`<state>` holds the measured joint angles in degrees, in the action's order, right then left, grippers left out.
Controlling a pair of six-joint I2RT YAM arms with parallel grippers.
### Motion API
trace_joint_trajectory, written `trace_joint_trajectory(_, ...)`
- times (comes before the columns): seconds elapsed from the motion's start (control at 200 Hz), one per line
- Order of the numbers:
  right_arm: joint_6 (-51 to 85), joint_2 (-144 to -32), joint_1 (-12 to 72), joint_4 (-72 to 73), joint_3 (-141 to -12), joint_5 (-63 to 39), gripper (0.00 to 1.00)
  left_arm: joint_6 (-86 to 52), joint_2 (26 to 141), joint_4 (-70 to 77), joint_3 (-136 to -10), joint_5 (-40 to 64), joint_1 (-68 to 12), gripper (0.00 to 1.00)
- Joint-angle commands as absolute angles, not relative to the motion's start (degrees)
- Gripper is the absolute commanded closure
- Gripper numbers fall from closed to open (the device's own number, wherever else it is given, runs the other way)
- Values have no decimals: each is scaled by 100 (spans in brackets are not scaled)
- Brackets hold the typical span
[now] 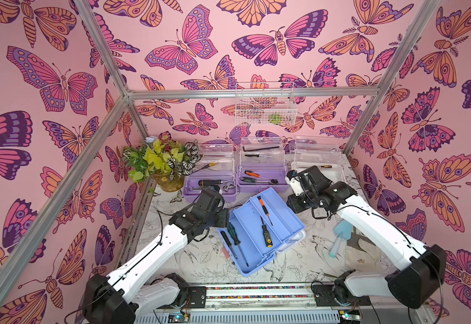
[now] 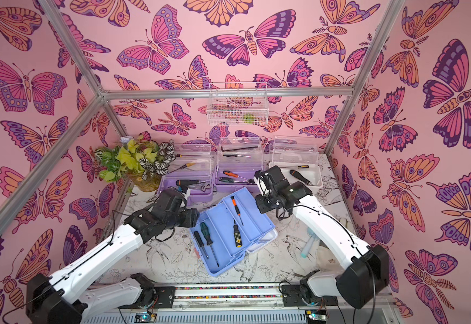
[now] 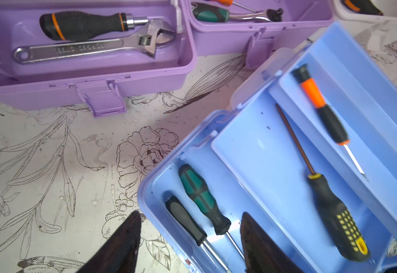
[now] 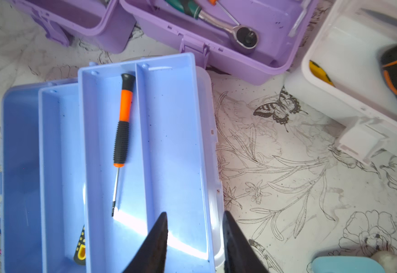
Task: Close toolboxes
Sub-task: Adjust the toolbox at the center of the board.
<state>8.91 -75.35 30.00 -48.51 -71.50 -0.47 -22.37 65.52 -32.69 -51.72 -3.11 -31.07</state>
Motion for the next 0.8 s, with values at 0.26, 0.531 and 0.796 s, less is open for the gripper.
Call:
trace_joint_trajectory(0.26, 2973, -5923, 2962, -5000, -5393, -550, 55, -1452, 8328, -1957, -5611, 548, -2206, 59)
trace_joint_trajectory(0.531, 3077, -6151, 2962, -4594, -4987, -966, 66, -1339, 8829, -1582, -5572, 529, -2074, 88)
trace_joint_trajectory(0.796, 2873, -6824, 2962, -4401, -5410, -1042, 73, -1701, 8751, -1371, -5040, 751, -2202, 98)
